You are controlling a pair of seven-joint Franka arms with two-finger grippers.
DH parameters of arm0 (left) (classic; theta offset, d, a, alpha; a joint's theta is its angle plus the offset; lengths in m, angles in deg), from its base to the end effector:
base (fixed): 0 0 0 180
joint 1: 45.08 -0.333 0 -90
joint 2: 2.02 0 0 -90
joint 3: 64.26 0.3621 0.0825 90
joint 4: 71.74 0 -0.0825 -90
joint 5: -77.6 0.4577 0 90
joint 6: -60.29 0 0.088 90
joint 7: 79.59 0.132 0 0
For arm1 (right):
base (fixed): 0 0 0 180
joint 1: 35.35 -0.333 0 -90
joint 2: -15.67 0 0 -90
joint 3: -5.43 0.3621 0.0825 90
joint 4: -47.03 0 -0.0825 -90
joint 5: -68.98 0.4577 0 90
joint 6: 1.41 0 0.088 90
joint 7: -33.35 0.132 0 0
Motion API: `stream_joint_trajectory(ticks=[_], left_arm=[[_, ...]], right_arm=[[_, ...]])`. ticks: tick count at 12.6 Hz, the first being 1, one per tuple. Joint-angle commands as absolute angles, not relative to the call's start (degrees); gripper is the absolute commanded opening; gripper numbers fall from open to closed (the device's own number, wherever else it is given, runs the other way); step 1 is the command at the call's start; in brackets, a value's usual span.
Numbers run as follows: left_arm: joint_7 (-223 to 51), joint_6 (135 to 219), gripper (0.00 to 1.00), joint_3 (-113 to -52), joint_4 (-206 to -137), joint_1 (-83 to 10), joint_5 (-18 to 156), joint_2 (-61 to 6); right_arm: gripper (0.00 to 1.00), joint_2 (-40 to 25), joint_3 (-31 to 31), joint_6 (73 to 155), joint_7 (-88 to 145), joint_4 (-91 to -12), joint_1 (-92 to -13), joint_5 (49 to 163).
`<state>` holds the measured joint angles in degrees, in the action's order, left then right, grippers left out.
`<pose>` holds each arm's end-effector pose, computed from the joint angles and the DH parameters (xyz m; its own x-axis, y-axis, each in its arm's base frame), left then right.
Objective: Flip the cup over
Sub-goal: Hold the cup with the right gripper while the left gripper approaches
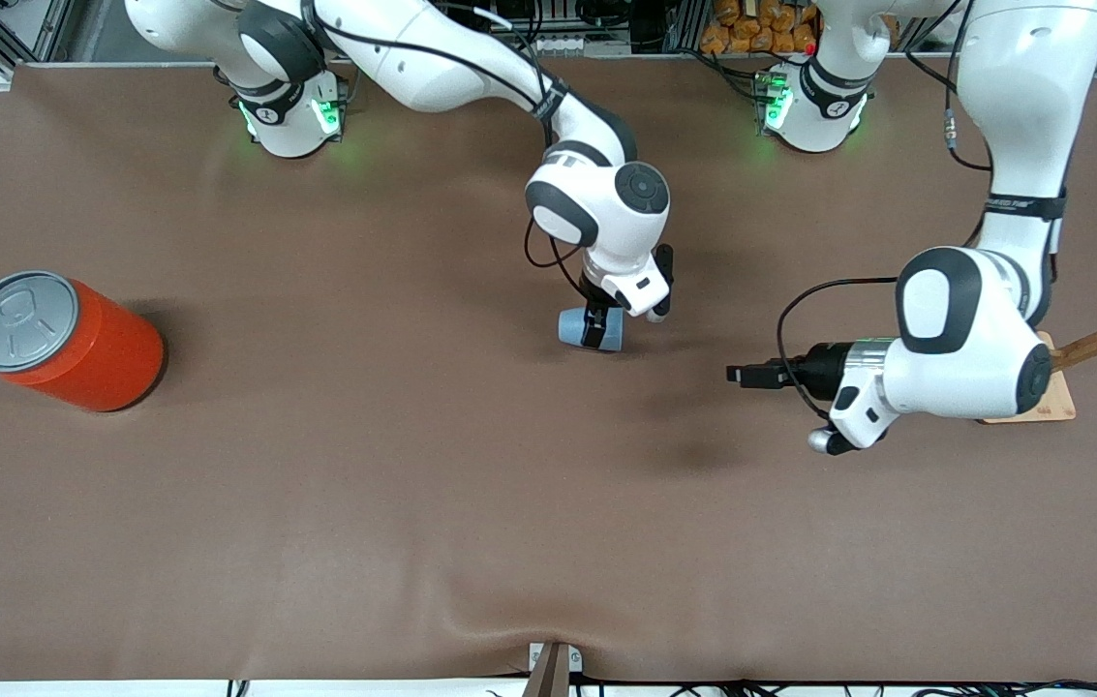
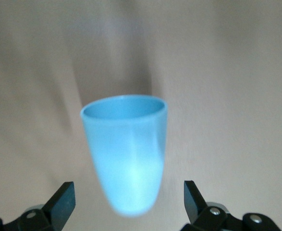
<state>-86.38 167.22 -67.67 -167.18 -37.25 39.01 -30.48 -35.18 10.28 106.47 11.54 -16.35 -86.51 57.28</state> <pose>0.7039 -0.1997 0.2939 0.9072 0.0925 -0.4104 0.3067 -0.8130 0.4949 0.5132 0.6877 0.2464 0.1694 0.9745 -0.1472 0.9845 -0.1605 0.0708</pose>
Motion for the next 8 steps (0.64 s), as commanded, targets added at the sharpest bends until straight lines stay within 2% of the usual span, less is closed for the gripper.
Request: stream_joint_trajectory(ticks=[1,6,8], left_arm=[[-83.5,168.0,1.00,-67.6,-167.5,-37.4,34.3,-32.4],[-77.8,168.1,1.00,-67.6,-170.4,-37.3,24.4,-34.3],[-73.5,168.2,1.00,-67.7,-172.9,-37.3,18.6,-34.3]], right_arm=[[1.00,-28.3,10.2,102.2,12.4,-17.4,-83.7,61.8],[1.00,-21.1,11.2,94.5,12.9,-17.4,-66.8,64.3],[1.00,-18.4,15.4,92.1,12.5,-17.4,-57.6,64.5]])
